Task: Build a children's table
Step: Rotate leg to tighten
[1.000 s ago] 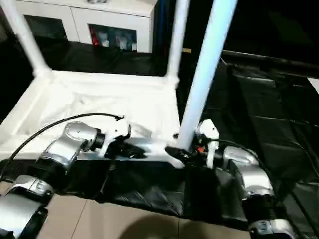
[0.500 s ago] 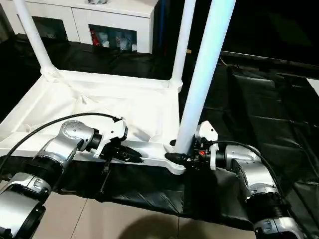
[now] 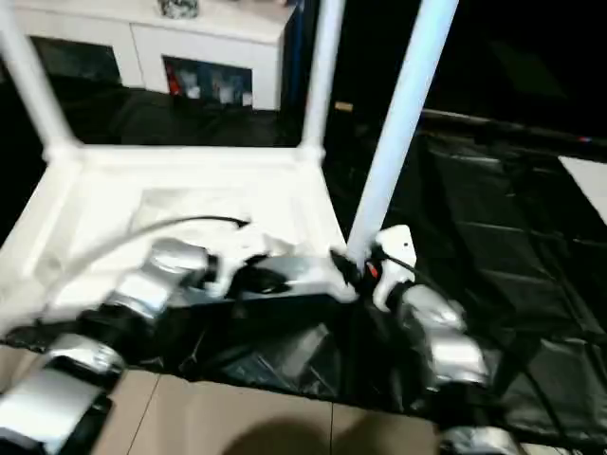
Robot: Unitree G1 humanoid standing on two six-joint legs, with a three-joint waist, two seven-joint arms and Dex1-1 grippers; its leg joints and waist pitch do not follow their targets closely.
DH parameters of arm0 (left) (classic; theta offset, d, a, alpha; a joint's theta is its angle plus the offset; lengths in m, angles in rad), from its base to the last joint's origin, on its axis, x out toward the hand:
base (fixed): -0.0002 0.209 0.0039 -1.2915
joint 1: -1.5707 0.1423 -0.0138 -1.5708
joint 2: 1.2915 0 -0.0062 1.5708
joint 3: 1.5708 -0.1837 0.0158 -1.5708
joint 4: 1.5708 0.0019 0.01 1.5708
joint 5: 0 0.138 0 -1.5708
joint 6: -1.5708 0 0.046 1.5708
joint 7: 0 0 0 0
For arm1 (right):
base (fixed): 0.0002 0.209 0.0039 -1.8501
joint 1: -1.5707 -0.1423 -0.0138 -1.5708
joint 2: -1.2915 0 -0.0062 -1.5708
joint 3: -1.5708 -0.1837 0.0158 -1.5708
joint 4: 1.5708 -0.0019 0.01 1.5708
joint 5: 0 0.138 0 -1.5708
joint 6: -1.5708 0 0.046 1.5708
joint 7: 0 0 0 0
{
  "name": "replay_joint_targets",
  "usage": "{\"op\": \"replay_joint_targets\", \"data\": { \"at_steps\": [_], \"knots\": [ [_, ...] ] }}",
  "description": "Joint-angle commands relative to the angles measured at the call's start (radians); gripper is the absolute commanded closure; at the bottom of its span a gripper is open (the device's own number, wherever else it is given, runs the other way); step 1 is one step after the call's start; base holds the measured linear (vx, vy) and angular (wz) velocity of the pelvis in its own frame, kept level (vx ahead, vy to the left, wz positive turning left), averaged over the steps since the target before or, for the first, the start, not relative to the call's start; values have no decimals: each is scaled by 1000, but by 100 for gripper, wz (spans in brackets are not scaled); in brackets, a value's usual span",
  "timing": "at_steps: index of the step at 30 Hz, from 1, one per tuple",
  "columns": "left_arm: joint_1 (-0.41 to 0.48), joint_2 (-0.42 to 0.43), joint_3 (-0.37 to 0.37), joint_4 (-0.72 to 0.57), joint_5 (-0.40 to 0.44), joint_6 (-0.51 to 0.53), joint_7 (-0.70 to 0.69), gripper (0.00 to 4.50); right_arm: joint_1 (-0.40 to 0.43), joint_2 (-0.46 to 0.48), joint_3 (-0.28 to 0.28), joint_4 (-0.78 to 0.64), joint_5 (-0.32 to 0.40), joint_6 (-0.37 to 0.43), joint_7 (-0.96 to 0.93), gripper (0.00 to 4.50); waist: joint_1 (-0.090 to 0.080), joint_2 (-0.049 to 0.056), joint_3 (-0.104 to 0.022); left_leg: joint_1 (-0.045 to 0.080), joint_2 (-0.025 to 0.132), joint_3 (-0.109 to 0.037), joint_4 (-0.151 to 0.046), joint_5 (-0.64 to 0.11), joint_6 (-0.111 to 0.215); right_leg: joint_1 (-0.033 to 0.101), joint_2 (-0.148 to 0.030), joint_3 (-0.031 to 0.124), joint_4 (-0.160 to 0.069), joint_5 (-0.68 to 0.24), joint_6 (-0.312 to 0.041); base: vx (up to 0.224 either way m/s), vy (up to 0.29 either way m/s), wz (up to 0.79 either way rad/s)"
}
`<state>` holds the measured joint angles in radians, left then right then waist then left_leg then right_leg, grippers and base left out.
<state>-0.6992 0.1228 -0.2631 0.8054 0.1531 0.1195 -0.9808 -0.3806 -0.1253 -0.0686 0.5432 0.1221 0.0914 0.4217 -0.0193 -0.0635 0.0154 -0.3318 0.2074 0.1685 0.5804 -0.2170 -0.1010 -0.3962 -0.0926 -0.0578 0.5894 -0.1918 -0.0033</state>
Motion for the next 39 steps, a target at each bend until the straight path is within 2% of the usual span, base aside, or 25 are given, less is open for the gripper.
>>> {"op": "replay_joint_targets", "data": {
  "at_steps": [1,2,4,7,9,11,13,14,16,17,18,19,20,22,24,25,27,28,32,35,39],
  "knots": [
    [-8,-113,-62,26,0,8,54,450,-14,94,121,81,-31,35,9,254,-4,7,-22,-11,14,-7,-85,-356,16,22,-39,28,-102,-510,-112,0,0,0],
    [-15,-121,-64,33,4,7,66,450,-27,105,130,89,-41,17,9,254,-5,7,-21,-9,15,-7,-84,-364,20,21,-39,27,-106,-513,-106,0,0,0],
    [-18,-118,-61,33,5,2,63,450,-38,109,123,95,-36,0,18,199,-5,7,-23,-15,15,-7,-87,-345,30,26,-39,27,-105,-479,-107,0,0,0],
    [-9,-98,-52,10,-1,-3,31,450,-32,89,114,76,-12,-6,78,179,-4,7,-24,-15,17,-4,-88,-331,41,26,-39,29,-102,-429,-126,0,0,0],
    [-1,-84,-43,-5,-10,1,8,450,-23,64,107,61,5,-1,122,148,-4,6,-23,-17,18,-4,-89,-330,46,29,-39,29,-100,-412,-137,0,0,0],
    [15,-43,-39,-31,-28,-10,-56,450,-4,-7,104,38,27,8,246,132,-2,6,-26,-18,20,-1,-87,-312,58,33,-39,31,-95,-363,-156,0,0,0],
    [18,-32,-37,-37,-34,-9,-70,450,2,-28,108,32,30,8,284,115,1,5,-28,-18,22,3,-84,-290,77,34,-40,33,-92,-317,-177,0,0,0],
    [19,-17,-34,-39,-41,-18,-89,450,7,-56,117,26,31,8,327,102,1,11,-29,-19,22,4,-83,-275,81,36,-40,32,-89,-290,-194,0,0,0],
    [17,10,-28,-39,-53,-36,-130,450,16,-106,131,14,33,11,394,86,4,8,-33,-22,20,7,-78,-227,95,41,-41,32,-82,-241,-212,0,0,0],
    [17,27,-24,-42,-67,-46,-169,450,23,-140,139,1,41,20,450,86,7,11,-34,-18,20,10,-73,-194,111,40,-41,33,-79,-207,-226,0,0,0],
    [17,27,-24,-42,-67,-46,-169,450,23,-140,139,1,41,20,450,86,7,12,-35,-18,20,11,-72,-178,120,41,-41,32,-77,-185,-237,0,0,0],
    [17,38,-21,-45,-76,-51,-194,450,27,-160,144,-8,47,27,486,86,7,12,-36,-23,21,11,-71,-143,131,47,-41,31,-70,-136,-253,0,0,0],
    [19,73,-25,-60,-86,-60,-269,450,42,-216,166,-38,57,45,591,86,10,13,-38,-22,23,10,-69,-114,140,50,-40,30,-64,-91,-266,0,0,0],
    [20,89,-26,-67,-90,-62,-300,450,44,-235,171,-43,56,46,630,86,12,15,-40,-21,24,11,-64,-74,167,51,-39,30,-53,-14,-292,0,0,0],
    [20,107,-25,-71,-93,-67,-334,450,43,-253,174,-41,53,50,670,117,11,18,-41,-21,26,12,-61,-52,181,52,-41,29,-47,27,-316,0,0,0],
    [18,120,-26,-69,-94,-70,-351,450,38,-262,177,-35,54,61,694,117,13,21,-41,-18,26,12,-62,-49,180,51,-41,29,-46,32,-321,0,0,0],
    [15,136,-31,-64,-89,-77,-363,450,34,-271,184,-30,56,76,718,122,13,19,-41,-15,26,13,-60,-45,181,50,-38,28,-45,45,-334,0,0,0],
    [13,145,-34,-61,-85,-81,-367,450,32,-275,189,-29,57,85,730,142,13,19,-40,-15,27,14,-61,-51,182,51,-39,28,-45,43,-337,0,0,0],
    [1,172,-28,-41,-88,-92,-390,450,23,-280,205,-33,73,96,767,159,16,20,-38,-13,28,14,-64,-87,152,52,-41,29,-49,-15,-322,0,0,0],
    [-1,179,-23,-37,-97,-90,-406,450,24,-280,210,-42,83,103,791,186,22,20,-39,-14,29,16,-62,-75,143,54,-40,28,-45,4,-323,0,0,0],
    [-1,181,-18,-30,-107,-88,-417,450,28,-276,209,-49,85,109,809,190,30,21,-39,-15,29,18,-60,-57,144,55,-39,27,-40,30,-326,0,0,0]
  ]
}}
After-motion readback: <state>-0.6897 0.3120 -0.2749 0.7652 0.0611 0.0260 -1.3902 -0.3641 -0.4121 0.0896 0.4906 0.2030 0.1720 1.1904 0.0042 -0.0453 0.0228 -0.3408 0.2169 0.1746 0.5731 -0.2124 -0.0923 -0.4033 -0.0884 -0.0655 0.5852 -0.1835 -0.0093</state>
